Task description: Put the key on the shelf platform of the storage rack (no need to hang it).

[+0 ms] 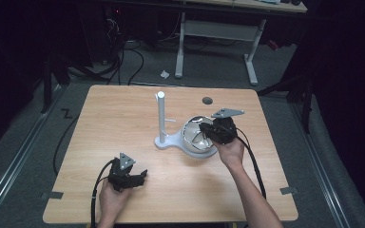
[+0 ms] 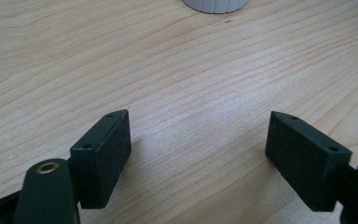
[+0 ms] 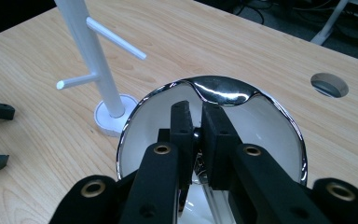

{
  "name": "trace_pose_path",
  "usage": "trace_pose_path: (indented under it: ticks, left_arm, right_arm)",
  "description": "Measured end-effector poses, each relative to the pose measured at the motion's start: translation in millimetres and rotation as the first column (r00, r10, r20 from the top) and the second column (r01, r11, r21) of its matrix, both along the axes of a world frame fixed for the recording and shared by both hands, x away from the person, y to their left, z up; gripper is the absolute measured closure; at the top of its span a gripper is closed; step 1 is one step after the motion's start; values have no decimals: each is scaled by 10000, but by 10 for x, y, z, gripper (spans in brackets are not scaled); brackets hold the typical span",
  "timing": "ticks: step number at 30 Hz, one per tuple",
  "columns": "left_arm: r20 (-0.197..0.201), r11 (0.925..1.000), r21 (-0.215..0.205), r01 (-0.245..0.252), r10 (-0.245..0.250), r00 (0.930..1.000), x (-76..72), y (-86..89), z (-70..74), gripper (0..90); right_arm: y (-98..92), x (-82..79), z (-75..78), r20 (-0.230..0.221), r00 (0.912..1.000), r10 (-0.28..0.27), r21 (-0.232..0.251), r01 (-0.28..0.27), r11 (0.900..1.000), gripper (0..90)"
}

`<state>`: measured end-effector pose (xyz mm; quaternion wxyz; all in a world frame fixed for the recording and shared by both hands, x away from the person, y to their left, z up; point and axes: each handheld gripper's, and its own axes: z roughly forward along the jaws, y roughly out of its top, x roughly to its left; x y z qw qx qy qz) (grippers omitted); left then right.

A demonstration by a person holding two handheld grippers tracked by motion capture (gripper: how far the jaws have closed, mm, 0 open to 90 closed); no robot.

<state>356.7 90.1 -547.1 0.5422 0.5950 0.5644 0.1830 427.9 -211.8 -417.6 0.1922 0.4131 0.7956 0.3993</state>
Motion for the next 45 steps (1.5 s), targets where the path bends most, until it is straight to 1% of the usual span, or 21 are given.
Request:
trace_pose_path:
  ticks: [7, 10, 14, 17, 19, 20, 21, 23, 27, 30, 32, 33, 37, 38, 39, 40, 41, 45]
  left_arm:
    - [3, 10000, 5, -2, 2, 10000, 0, -1, 0, 226]
    - [6, 10000, 5, -5, 5, 10000, 0, -2, 0, 226]
    - [6, 10000, 14, -16, 16, 10000, 0, -2, -1, 227]
    - [9, 10000, 14, -20, 20, 10000, 1, -3, -1, 228]
    - [11, 10000, 9, -29, 29, 10000, 1, -4, -1, 228]
    - [10, 10000, 7, -30, 30, 10000, 2, -4, -1, 228]
    - [9, 10000, 4, -34, 34, 10000, 2, -4, -1, 228]
    - [11, 10000, 8, -32, 32, 10000, 2, -4, -1, 228]
    - [8, 10000, 5, -33, 33, 10000, 2, -3, 0, 229]
    - [6, 10000, 1, -34, 34, 10000, 2, -3, 0, 229]
    - [7, 10000, -1, -37, 37, 10000, 2, -3, 0, 229]
    - [8, 10000, 4, -33, 33, 10000, 2, -3, 0, 229]
    - [7, 10000, 2, -34, 34, 10000, 2, -3, 0, 229]
    - [8, 10000, 0, -36, 36, 10000, 2, -3, 0, 229]
    - [8, 10000, 2, -35, 35, 10000, 2, -3, 0, 230]
    - [8, 10000, 2, -35, 35, 10000, 2, -3, 0, 230]
    - [9, 10000, -2, -37, 37, 10000, 2, -3, 0, 229]
    - [8, 10000, -1, -36, 36, 10000, 2, -3, 0, 229]
  right_arm:
    - [5, 49, -53, -172, 9998, -131, 127, 133, 9998, 839]
    - [18, 60, -70, -114, 9999, -118, 131, 120, 9998, 838]
    - [43, 75, -107, -51, 9997, -253, 125, 254, 9996, 835]
    - [57, 91, -136, 37, 9995, -324, 24, 324, 9995, 832]
    - [71, 96, -146, 52, 9993, -376, 100, 375, 9992, 824]
    - [77, 100, -148, 81, 9993, -376, 77, 376, 9993, 809]
    - [80, 106, -151, 106, 9993, -366, 66, 366, 9993, 771]
    - [72, 119, -156, 46, 9991, -421, 144, 420, 9990, 672]
    - [13, 112, -145, -11, 9980, -633, 446, 633, 9970, 617]
    - [-36, 79, -113, 86, 9975, -704, 514, 699, 9962, 591]
    - [-88, 42, -105, 256, 9960, -857, 683, 838, 9941, 580]
    - [-118, 32, -107, 182, 9957, -905, 723, 889, 9934, 573]
    - [-219, 4, -107, 116, 9949, -1003, 499, 996, 9938, 555]
    - [-239, -9, -95, 139, 9945, -1042, 530, 1033, 9932, 555]
    - [-262, -28, -84, 255, 9937, -1094, 631, 1076, 9922, 557]
    - [-262, -28, -84, 255, 9937, -1094, 631, 1076, 9922, 557]
    - [-308, -59, -74, 320, 9922, -1208, 830, 1178, 9896, 557]
    - [-378, -90, -82, 200, 9908, -1340, 795, 1320, 9881, 554]
